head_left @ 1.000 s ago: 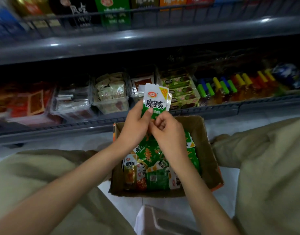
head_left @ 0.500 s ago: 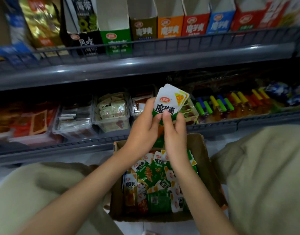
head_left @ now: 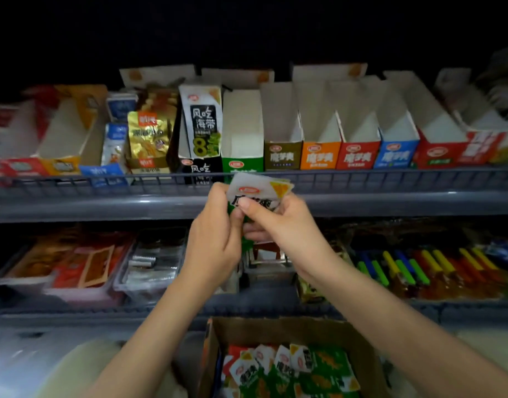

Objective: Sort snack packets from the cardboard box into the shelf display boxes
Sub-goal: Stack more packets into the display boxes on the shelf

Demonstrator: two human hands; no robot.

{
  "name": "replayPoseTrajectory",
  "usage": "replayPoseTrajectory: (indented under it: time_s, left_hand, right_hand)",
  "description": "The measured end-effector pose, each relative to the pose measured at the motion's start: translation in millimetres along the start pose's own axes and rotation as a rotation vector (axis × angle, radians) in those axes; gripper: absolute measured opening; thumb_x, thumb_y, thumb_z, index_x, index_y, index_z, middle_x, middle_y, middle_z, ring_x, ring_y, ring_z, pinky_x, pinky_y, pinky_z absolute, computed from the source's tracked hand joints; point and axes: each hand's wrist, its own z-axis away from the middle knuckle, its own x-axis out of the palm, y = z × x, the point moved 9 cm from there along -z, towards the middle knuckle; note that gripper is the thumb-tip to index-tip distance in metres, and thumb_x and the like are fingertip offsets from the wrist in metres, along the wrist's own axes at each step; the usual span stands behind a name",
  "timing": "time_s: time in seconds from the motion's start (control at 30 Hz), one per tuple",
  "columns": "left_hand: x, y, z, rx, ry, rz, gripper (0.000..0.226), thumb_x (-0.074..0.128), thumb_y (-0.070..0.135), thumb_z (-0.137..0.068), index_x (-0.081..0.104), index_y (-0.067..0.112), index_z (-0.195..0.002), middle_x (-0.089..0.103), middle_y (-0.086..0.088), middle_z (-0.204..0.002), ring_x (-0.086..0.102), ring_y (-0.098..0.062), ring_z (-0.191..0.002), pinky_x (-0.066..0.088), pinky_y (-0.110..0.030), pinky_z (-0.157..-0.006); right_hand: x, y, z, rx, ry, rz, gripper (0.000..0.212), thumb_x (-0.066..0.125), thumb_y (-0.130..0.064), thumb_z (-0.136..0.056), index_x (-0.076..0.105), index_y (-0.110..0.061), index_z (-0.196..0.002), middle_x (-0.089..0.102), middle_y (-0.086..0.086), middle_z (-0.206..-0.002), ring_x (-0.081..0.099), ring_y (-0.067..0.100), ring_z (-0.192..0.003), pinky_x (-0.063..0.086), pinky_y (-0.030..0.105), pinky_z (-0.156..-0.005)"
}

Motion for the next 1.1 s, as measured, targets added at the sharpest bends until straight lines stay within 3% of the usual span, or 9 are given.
replayPoseTrajectory:
  time_s: [0.07,0.13,0.27,0.37,0.5,0.63,0.77,0.93,1.1]
  left_hand:
    - [-2.4,4.8,-7.4,0.056,0.006,-0.026,0.019,0.033,0.034,-0.095,0.037,0.023,-0.111,0.055,0.003,-0.098,0.057,-0.016,-0.080,0.049,-0.046,-0.063]
    - [-6.6,9.0,-15.2,0.124,0.037,-0.033,0.025,0.036,0.032,-0.096,0.036,0.021,-0.119,0.048,0.002,-0.112,0.054,-0.014,-0.095,0.049,-0.040,-0.079]
    - [-12.3,-11.1,-31.6,0.071,0.150,-0.181,0.047,0.044,0.034,-0.093,0.029,0.018,-0.134,0.032,0.003,-0.132,0.036,-0.017,-0.127,0.028,-0.029,-0.109]
    - [-3.8,-29.9,-44.7,-0.055,0.142,-0.342,0.055,0.041,0.038,-0.092,0.026,0.015,-0.140,0.027,-0.006,-0.145,0.024,-0.020,-0.136,0.019,-0.035,-0.112]
    - [10.2,-37.2,-59.3,0.002,0.112,-0.614,0.042,0.038,0.036,-0.090,0.046,0.015,-0.126,0.031,-0.009,-0.145,0.023,-0.024,-0.139,0.013,-0.045,-0.109]
    - [4.7,-50.1,-68.4,-0.060,0.173,-0.584,0.023,0.036,0.035,-0.093,0.052,0.019,-0.099,0.041,-0.008,-0.138,0.034,-0.024,-0.135,0.012,-0.046,-0.107]
    - [10.0,-53.7,-73.2,-0.058,0.155,-0.571,0.023,0.034,0.034,-0.092,0.049,0.017,-0.092,0.052,-0.009,-0.129,0.047,-0.025,-0.125,0.013,-0.048,-0.107]
    - [10.9,-59.1,-73.6,-0.061,0.148,-0.554,0.021,0.032,0.035,-0.093,0.046,0.019,-0.094,0.052,-0.006,-0.126,0.046,-0.020,-0.124,0.013,-0.047,-0.108]
    - [11.8,-60.1,-73.4,-0.046,0.161,-0.557,0.018,0.034,0.035,-0.092,0.045,0.021,-0.095,0.052,-0.004,-0.123,0.046,-0.020,-0.121,0.015,-0.046,-0.107]
  right_hand:
    - [-0.2,-9.4,-6.2,-0.060,0.008,0.004,0.031,0.065,-0.014,-0.087,0.060,-0.004,-0.115,0.071,0.009,-0.094,0.067,0.011,-0.068,0.058,0.025,-0.065]
    - [-6.2,-28.6,-13.9,-0.161,0.039,0.012,0.028,0.066,-0.011,-0.085,0.061,-0.003,-0.111,0.072,0.008,-0.093,0.067,0.012,-0.068,0.056,0.023,-0.062]
    - [-25.1,-83.3,-30.4,-0.372,0.125,-0.123,0.013,0.062,-0.013,-0.085,0.061,-0.014,-0.098,0.070,0.004,-0.089,0.067,0.014,-0.070,0.055,0.021,-0.064]
    - [-39.8,-104.4,-55.5,-0.421,0.229,-0.275,0.009,0.061,-0.016,-0.089,0.056,-0.016,-0.097,0.068,0.002,-0.083,0.065,0.012,-0.067,0.055,0.021,-0.065]
    - [-43.6,-105.3,-102.0,-0.422,0.320,-0.240,0.010,0.063,-0.016,-0.089,0.057,-0.014,-0.097,0.066,0.003,-0.081,0.060,0.008,-0.058,0.051,0.016,-0.056]
    - [-39.0,-96.3,-137.9,-0.406,0.300,0.044,0.022,0.064,-0.019,-0.089,0.055,-0.012,-0.108,0.068,0.006,-0.092,0.062,0.007,-0.062,0.052,0.018,-0.059]
    - [-32.4,-88.3,-169.7,-0.342,0.273,0.399,0.031,0.073,-0.017,-0.081,0.060,-0.011,-0.109,0.068,0.002,-0.105,0.066,0.013,-0.093,0.055,0.032,-0.083]
    - [-24.2,-99.7,-184.6,-0.353,0.402,1.045,0.034,0.076,-0.034,-0.078,0.064,-0.016,-0.105,0.068,-0.001,-0.104,0.064,0.017,-0.094,0.053,0.032,-0.075]
    - [-18.4,-110.4,-179.9,-0.463,0.484,1.289,0.057,0.076,-0.025,-0.077,0.043,-0.016,-0.123,0.063,0.008,-0.107,0.060,0.027,-0.101,0.051,0.035,-0.072]
